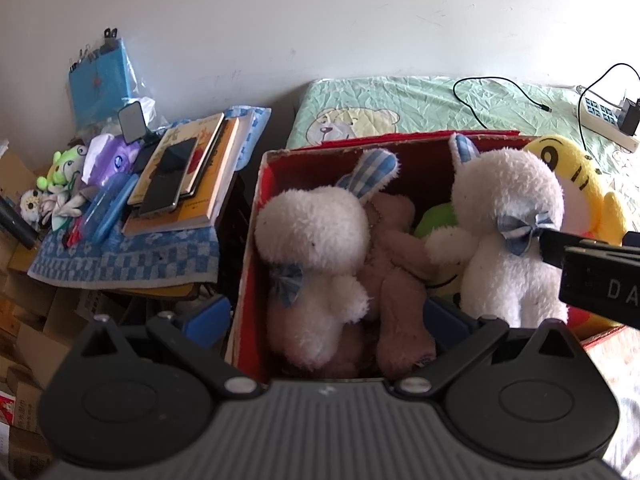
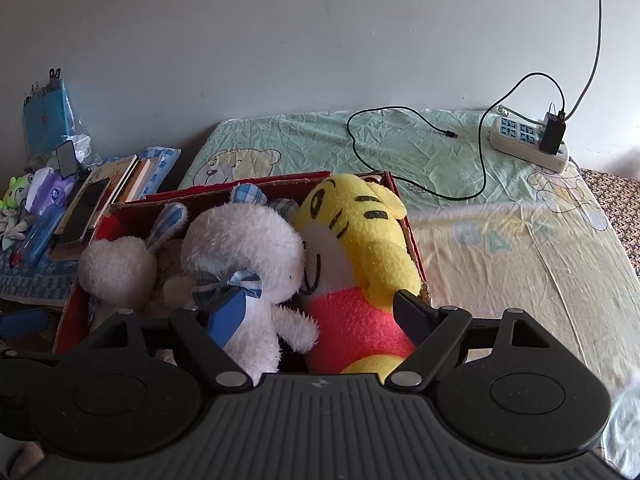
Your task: Organize objects
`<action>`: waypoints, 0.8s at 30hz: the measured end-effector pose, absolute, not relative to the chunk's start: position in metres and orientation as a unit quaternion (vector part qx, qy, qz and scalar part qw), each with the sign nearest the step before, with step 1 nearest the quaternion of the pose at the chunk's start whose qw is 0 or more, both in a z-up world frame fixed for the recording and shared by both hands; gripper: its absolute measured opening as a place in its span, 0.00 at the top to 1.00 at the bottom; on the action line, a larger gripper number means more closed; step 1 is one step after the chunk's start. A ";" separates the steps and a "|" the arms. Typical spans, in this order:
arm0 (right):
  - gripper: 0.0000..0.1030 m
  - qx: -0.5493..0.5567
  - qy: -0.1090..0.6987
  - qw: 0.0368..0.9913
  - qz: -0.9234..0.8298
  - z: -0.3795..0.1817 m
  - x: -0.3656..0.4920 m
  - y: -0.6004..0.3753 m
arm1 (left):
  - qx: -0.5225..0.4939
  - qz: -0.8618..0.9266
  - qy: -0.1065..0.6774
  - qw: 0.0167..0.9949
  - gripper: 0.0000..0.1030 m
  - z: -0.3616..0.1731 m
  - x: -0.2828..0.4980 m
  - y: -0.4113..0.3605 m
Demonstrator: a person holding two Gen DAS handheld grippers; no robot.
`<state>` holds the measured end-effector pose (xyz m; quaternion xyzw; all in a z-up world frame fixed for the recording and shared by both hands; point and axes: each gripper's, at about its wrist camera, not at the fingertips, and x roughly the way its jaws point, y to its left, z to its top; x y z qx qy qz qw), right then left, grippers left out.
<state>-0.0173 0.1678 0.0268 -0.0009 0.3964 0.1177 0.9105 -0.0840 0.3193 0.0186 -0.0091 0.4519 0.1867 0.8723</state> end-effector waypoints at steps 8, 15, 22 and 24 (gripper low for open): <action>0.19 0.001 0.396 0.911 0.116 0.026 -0.022 0.167 | -0.014 0.195 0.450 0.871 0.00 0.018 -0.089 0.321; 0.19 -0.012 0.389 0.914 0.111 0.026 -0.029 0.171 | -0.019 0.194 0.450 0.871 0.00 0.017 -0.094 0.322; 0.19 -0.010 0.391 0.914 0.105 0.024 -0.035 0.169 | -0.023 0.187 0.452 0.872 0.00 0.015 -0.097 0.320; 0.19 -0.008 0.393 0.914 0.103 0.023 -0.037 0.169 | -0.024 0.186 0.453 0.872 0.00 0.014 -0.098 0.319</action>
